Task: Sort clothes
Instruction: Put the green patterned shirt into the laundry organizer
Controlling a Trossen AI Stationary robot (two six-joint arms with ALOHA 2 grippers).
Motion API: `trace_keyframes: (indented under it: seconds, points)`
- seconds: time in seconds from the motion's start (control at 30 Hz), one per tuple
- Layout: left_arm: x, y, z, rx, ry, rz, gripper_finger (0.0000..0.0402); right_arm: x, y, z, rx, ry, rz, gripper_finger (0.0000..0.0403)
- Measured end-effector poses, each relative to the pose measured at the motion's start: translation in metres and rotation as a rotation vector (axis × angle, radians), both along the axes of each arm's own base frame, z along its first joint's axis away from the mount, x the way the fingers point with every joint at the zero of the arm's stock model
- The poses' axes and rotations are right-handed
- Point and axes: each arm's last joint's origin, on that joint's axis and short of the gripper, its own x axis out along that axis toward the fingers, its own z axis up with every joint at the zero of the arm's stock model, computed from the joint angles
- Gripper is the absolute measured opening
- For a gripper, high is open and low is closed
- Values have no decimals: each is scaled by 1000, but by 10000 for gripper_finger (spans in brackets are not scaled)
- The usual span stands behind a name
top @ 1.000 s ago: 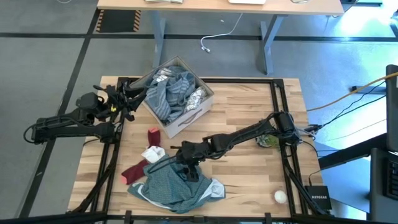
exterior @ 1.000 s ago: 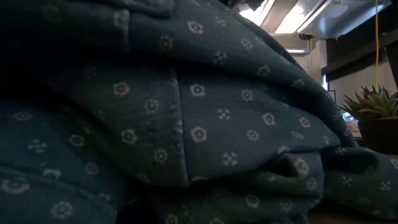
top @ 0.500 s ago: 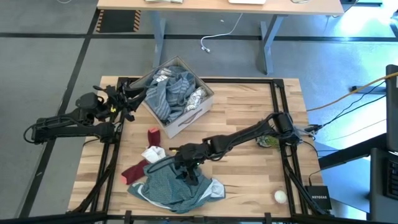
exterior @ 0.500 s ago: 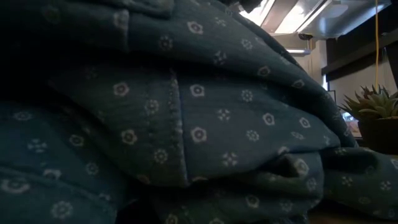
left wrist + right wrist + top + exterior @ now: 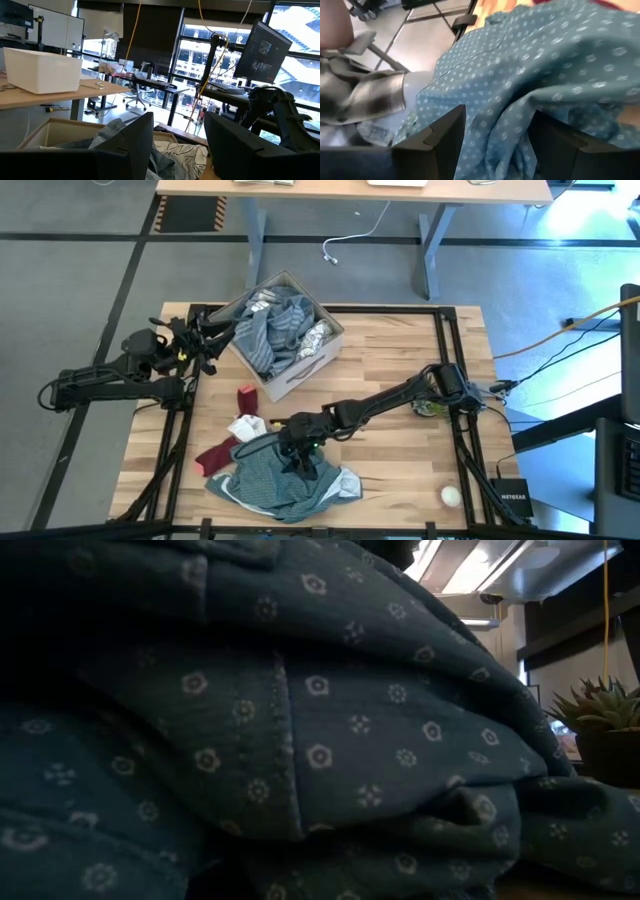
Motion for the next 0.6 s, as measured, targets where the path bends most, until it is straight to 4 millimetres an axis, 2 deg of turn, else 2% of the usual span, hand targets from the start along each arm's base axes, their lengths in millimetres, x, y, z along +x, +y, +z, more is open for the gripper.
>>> trace_keyframes:
  seconds: [0.13,0.23,0.33,0.5,0.53,0.6]
  points:
    - [0,0,0,0,2,0,171,4,-11,-3,-2,5,-28,222]
    - [1,0,0,-3,5,0,171,7,-19,-5,-41,-5,-92,205]
    - [2,0,-1,-6,9,-1,171,9,-23,-4,-62,-39,-101,157]
    - [2,0,-1,-7,9,-1,171,11,-21,-1,-106,-111,-58,27]
    - [2,0,-1,-8,9,-1,171,11,-20,-1,-108,-115,-53,16]
    - [3,0,-1,-16,6,-3,171,12,-20,3,-116,-130,-45,19]
